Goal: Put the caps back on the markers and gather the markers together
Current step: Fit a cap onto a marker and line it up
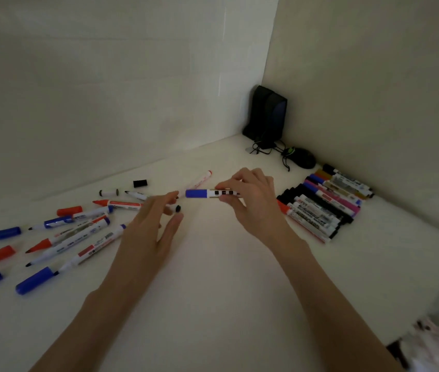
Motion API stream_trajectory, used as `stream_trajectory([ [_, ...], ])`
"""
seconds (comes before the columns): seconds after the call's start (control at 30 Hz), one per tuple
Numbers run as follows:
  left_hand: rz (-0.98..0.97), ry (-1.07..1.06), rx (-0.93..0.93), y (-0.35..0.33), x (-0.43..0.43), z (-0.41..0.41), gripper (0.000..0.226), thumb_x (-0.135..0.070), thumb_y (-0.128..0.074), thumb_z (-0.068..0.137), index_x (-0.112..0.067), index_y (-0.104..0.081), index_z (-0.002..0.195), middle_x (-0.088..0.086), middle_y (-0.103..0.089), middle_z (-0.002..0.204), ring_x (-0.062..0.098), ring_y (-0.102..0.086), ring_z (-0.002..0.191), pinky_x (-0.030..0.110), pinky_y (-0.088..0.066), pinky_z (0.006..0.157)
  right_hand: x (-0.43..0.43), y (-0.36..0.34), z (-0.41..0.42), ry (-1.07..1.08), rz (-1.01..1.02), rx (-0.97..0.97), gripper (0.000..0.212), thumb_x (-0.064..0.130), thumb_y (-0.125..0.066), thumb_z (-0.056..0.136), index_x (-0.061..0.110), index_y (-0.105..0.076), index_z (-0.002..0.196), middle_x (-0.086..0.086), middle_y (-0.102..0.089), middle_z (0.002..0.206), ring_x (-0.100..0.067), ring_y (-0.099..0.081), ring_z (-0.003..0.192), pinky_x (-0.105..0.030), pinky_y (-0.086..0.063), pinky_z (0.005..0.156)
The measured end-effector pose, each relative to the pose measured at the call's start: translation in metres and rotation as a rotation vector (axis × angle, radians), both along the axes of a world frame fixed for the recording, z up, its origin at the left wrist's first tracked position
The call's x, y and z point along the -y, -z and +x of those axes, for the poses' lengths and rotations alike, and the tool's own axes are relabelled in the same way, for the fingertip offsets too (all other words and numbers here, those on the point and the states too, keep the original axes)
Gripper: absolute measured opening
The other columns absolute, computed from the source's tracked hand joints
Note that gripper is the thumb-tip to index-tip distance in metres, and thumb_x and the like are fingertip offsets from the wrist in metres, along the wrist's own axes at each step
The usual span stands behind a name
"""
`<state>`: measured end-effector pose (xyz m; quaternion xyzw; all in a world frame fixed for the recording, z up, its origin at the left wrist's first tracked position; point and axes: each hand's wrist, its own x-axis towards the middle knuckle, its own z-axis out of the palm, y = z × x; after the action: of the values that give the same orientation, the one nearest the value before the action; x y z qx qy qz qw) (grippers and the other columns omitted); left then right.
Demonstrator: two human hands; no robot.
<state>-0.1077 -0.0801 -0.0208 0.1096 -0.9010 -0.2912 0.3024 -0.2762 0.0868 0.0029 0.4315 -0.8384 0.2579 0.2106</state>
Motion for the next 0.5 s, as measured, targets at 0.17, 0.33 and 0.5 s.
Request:
stream_trajectory([
  [0.17,-0.060,0.044,-0.022,-0.004,-0.007,-0.002,0.038,-0.039,-0.042,0.098,-0.028,-0.053,0.133,-0.012,-0.060,0.111,-0.001,-0.057,0.086,0.021,-0.048,0.073,-0.022,-0.012,-0.041,0.174,0.076,0.071,0.022,0.023,-0.070,0.091,0.030,-0.072,0.111,0.006,-0.061,0.097,-0.016,-0.050,0.094,-0.032,-0.028,0.087],
  [0.33,-0.069,-0.002,-0.036,0.002,0.000,0.003,0.028,-0.024,-0.051,0.099,-0.026,-0.059,0.125,-0.010,-0.063,0.108,0.000,-0.050,0.080,0.022,-0.043,0.071,-0.046,-0.018,-0.098,0.263,0.306,0.104,0.024,0.021,-0.067,0.093,0.031,-0.070,0.114,0.003,-0.063,0.113,-0.019,-0.052,0.111,-0.039,-0.032,0.101],
  [0.5,-0.062,-0.047,-0.021,0.005,0.004,0.000,0.026,-0.023,-0.052,0.099,-0.026,-0.061,0.123,-0.012,-0.064,0.111,-0.003,-0.047,0.077,0.015,-0.039,0.072,-0.065,-0.022,-0.147,0.256,0.326,0.150,0.020,0.018,-0.074,0.088,0.028,-0.076,0.105,0.001,-0.057,0.097,-0.019,-0.050,0.092,-0.036,-0.037,0.086],
])
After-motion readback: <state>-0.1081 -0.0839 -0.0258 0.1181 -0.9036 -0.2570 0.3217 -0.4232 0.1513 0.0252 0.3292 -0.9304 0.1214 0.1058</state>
